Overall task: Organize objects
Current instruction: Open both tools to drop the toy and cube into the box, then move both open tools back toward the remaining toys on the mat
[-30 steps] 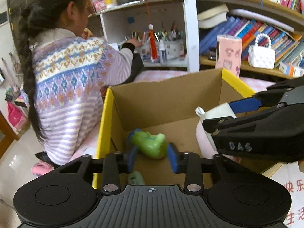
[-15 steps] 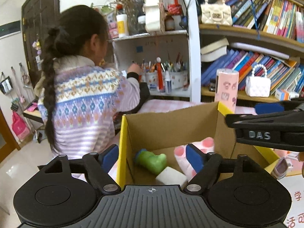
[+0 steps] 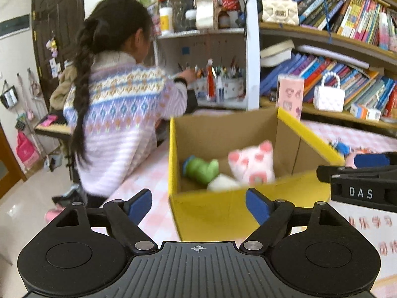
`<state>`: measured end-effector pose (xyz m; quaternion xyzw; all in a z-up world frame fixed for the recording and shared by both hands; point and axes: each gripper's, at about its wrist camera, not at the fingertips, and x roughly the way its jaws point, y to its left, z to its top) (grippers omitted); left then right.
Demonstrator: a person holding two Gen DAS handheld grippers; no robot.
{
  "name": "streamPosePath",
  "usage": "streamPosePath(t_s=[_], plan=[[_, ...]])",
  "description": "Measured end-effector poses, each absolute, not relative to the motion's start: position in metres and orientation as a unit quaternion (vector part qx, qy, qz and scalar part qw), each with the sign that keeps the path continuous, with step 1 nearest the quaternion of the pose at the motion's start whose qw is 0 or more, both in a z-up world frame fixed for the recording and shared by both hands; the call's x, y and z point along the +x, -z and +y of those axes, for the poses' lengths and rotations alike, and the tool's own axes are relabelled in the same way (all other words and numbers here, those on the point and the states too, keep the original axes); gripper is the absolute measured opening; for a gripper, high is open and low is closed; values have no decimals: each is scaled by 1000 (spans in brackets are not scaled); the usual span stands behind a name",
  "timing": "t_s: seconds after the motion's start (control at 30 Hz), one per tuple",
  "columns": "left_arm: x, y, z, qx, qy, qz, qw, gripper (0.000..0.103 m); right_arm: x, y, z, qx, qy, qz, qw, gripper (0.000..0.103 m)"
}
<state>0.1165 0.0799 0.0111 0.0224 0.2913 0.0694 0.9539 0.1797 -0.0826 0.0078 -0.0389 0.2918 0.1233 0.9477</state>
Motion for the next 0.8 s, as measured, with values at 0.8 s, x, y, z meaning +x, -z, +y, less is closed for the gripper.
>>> streamPosePath(t_s=[0.8], plan=[[12,25,82,21,-50,366,929,88,51,38,-77,-46,-97,370,923,70]])
